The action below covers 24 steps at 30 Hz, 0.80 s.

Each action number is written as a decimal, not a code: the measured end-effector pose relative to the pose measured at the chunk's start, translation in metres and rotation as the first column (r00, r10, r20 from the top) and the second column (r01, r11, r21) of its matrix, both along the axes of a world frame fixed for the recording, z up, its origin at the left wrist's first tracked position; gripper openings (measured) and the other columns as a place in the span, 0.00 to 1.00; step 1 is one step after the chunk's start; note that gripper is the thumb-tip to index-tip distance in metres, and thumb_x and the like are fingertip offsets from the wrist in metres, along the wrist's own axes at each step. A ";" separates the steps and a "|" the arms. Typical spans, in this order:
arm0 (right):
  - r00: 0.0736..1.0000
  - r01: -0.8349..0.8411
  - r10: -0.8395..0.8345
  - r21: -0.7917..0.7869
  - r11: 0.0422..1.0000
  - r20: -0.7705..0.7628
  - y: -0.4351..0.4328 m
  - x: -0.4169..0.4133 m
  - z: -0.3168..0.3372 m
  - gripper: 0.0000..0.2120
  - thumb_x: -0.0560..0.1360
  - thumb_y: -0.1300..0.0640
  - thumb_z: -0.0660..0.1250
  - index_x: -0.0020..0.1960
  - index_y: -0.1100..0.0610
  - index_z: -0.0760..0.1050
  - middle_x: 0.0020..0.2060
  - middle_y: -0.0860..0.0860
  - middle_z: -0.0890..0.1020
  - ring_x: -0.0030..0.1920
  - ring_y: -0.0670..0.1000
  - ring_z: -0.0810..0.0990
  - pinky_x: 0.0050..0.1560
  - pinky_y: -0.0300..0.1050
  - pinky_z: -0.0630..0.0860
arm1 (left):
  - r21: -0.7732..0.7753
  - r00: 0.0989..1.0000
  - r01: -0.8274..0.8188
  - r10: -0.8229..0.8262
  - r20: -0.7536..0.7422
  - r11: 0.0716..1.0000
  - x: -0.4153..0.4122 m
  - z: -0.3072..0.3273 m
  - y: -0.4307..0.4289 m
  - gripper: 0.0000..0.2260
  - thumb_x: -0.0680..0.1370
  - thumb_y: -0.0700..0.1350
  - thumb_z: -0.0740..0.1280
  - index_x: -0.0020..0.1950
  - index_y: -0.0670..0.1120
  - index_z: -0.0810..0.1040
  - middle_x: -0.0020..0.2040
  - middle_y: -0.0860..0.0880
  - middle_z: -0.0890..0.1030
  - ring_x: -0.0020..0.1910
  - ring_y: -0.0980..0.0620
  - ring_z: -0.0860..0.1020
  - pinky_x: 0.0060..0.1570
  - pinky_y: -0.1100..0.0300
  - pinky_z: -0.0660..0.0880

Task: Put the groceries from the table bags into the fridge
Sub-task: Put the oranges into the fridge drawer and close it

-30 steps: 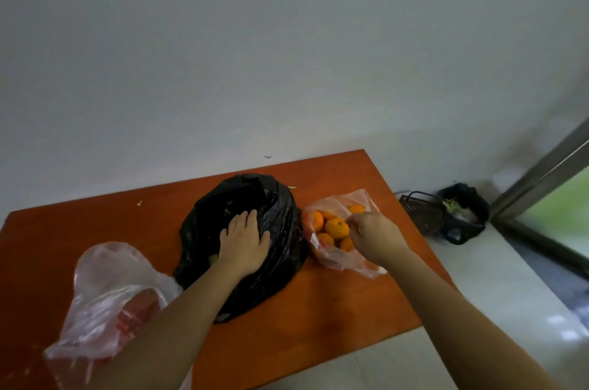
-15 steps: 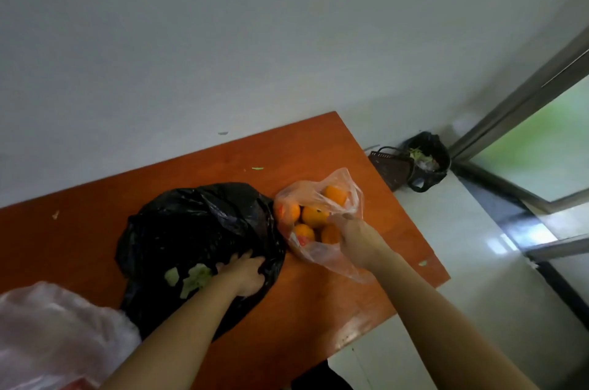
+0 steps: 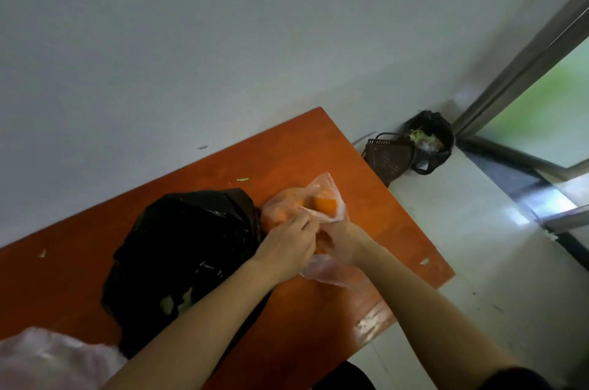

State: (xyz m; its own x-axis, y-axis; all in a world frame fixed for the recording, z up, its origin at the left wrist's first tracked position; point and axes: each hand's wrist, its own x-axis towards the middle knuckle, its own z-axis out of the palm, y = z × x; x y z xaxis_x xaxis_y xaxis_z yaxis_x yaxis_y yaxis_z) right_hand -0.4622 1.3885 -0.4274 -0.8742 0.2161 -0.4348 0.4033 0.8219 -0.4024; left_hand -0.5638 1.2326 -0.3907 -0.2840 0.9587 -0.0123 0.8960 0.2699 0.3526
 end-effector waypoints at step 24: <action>0.984 0.100 -0.125 -0.187 0.977 -0.128 0.024 0.029 0.019 0.36 0.74 0.43 0.71 0.77 0.45 0.60 0.64 0.56 0.76 0.57 0.59 0.79 0.54 0.53 0.78 | -0.334 0.759 -0.452 0.553 0.344 0.827 -0.003 0.027 0.004 0.26 0.63 0.59 0.72 0.58 0.54 0.73 0.56 0.55 0.74 0.46 0.50 0.78 0.42 0.52 0.78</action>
State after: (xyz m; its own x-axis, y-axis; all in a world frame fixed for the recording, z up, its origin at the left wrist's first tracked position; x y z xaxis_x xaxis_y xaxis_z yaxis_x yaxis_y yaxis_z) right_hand -0.4335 1.4127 -0.4083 -0.9031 0.2458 -0.3522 0.4190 0.6840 -0.5972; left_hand -0.5670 1.2361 -0.3637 -0.6433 0.6347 -0.4282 0.3923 0.7535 0.5276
